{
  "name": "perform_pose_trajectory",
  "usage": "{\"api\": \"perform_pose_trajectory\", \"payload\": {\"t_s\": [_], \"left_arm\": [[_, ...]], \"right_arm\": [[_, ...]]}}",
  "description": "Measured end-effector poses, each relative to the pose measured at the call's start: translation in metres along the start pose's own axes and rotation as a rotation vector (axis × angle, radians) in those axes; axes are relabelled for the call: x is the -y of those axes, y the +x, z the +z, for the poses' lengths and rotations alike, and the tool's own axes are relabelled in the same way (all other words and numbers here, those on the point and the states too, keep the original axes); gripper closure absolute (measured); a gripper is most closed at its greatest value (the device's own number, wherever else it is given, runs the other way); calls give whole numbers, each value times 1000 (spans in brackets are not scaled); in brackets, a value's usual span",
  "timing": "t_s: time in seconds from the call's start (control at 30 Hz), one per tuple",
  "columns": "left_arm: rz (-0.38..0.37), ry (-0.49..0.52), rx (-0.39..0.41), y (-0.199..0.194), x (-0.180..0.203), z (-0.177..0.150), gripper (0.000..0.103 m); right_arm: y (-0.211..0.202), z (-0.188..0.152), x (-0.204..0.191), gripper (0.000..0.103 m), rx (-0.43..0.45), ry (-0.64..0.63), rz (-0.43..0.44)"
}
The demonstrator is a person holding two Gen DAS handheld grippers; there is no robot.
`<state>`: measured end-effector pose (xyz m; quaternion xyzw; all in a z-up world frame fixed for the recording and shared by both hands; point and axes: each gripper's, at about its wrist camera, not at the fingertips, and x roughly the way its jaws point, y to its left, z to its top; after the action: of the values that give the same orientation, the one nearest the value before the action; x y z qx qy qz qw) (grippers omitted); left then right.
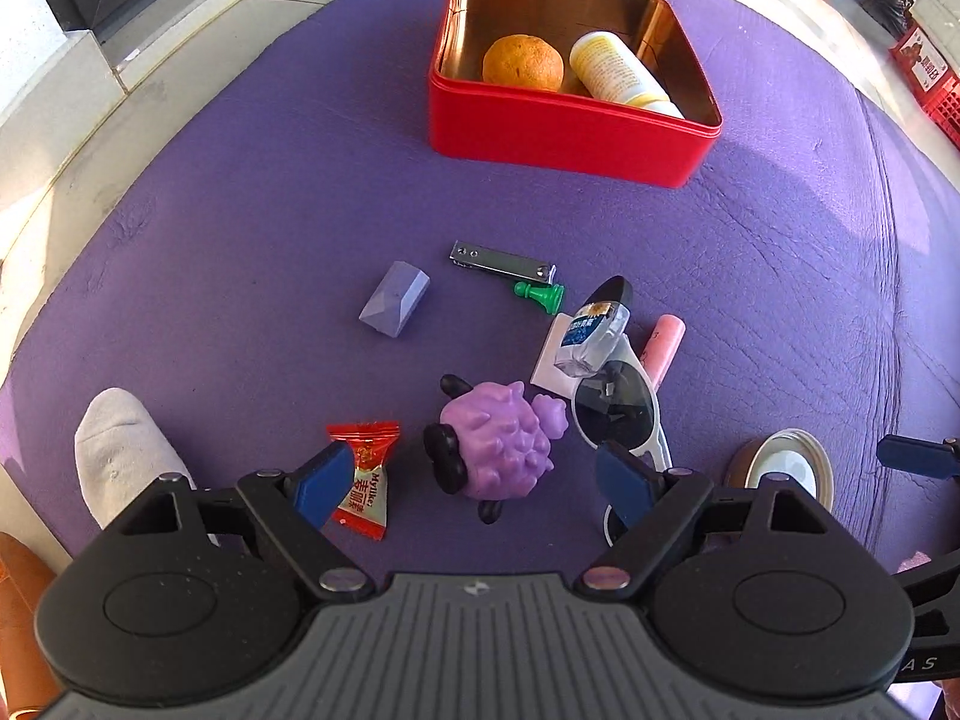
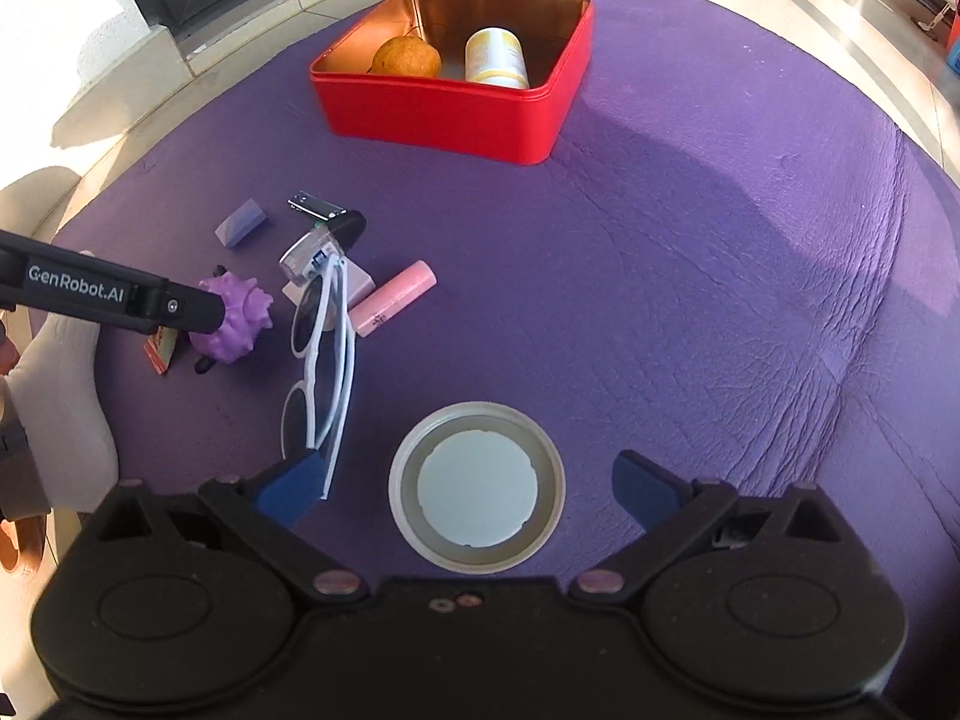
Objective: Organize rigid objects
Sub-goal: 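Grasp the purple spiky toy with the left tool while the right tool grasps the jar lid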
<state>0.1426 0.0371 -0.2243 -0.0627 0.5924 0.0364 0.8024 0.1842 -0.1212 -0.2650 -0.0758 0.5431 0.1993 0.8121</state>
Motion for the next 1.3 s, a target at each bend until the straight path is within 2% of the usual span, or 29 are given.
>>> {"api": "perform_pose_trajectory", "payload": {"t_s": [0.2,0.37,0.63,0.77,0.87,1.13,1.3], "left_arm": [[11,27,-29,16,1,-4,16],[0,49,-35,25,4,-5,16],[-2,106,-27,33,14,-5,17],[5,116,-39,38,18,-4,42],[8,108,-37,38,18,-3,44],[16,130,-16,32,19,-3,50],[34,134,-6,27,19,-1,51]], "right_arm": [[19,-9,2,2,-59,-23,-5],[25,-13,6,3,-72,-11,-8],[40,-10,5,14,-88,-9,-24],[43,-12,3,24,-90,-28,-31],[44,-13,1,27,-90,-34,-30],[37,-15,-2,28,-75,-60,-51],[27,-14,3,28,-54,-32,-45]]}}
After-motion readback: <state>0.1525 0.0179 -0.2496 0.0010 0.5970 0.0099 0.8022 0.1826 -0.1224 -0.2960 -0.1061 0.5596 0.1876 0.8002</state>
